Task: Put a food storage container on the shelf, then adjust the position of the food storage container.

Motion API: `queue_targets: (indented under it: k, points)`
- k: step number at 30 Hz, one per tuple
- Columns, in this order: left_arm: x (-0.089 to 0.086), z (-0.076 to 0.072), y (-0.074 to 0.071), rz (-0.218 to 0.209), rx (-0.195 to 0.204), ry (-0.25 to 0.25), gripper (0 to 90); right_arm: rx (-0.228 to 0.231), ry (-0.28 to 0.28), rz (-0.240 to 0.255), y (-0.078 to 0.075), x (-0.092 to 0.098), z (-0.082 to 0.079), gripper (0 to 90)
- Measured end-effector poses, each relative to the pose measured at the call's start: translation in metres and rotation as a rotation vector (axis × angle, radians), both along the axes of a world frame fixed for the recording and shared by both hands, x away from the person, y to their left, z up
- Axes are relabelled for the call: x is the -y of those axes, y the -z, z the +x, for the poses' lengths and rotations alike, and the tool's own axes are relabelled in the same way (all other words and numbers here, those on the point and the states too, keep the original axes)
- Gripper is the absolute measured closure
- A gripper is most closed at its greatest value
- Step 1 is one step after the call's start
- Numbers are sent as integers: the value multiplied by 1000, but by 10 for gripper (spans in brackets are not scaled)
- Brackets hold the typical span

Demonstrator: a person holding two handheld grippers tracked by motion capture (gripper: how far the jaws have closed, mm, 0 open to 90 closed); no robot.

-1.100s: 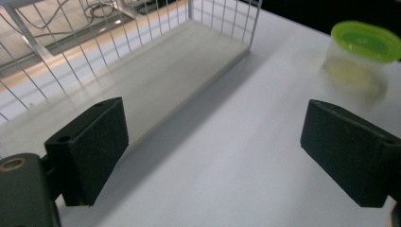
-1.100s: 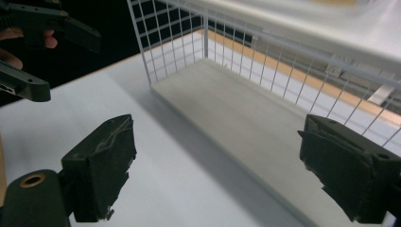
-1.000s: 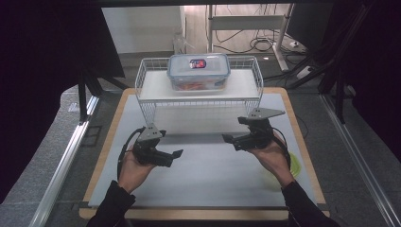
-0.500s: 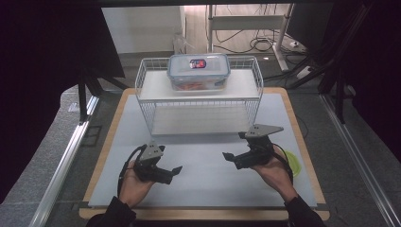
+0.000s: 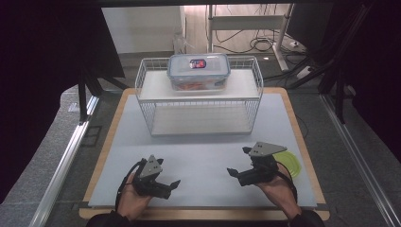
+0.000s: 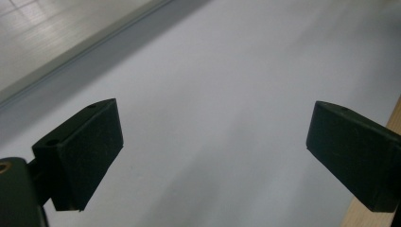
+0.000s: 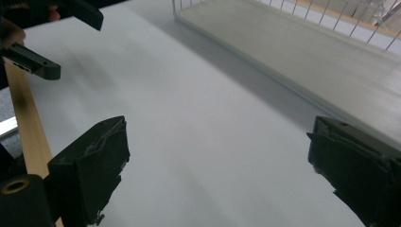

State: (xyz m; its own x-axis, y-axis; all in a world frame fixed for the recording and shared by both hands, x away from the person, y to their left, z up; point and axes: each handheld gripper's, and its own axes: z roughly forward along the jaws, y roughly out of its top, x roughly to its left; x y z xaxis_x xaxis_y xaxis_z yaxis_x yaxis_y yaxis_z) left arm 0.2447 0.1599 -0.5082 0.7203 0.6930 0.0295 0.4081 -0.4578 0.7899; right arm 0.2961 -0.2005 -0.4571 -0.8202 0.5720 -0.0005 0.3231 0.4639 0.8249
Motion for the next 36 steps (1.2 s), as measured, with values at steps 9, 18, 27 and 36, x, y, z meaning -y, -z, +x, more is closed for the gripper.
queue_targets:
  k: [9, 18, 27, 36]
  points:
    - [-5, -7, 5, -11, -12, -7, 45, -40, 36, -40, 16, 5, -5, 60]
    - [-7, -5, 7, -19, -21, -7, 46, -36, 51, -41, 16, 3, -7, 18]
    - [-6, -5, 9, -4, -29, -3, 48, -93, 96, -47, 11, 14, -5, 136]
    - [-4, -6, 7, 1, -11, 11, 49, -73, 178, -112, 4, 44, -6, 586]
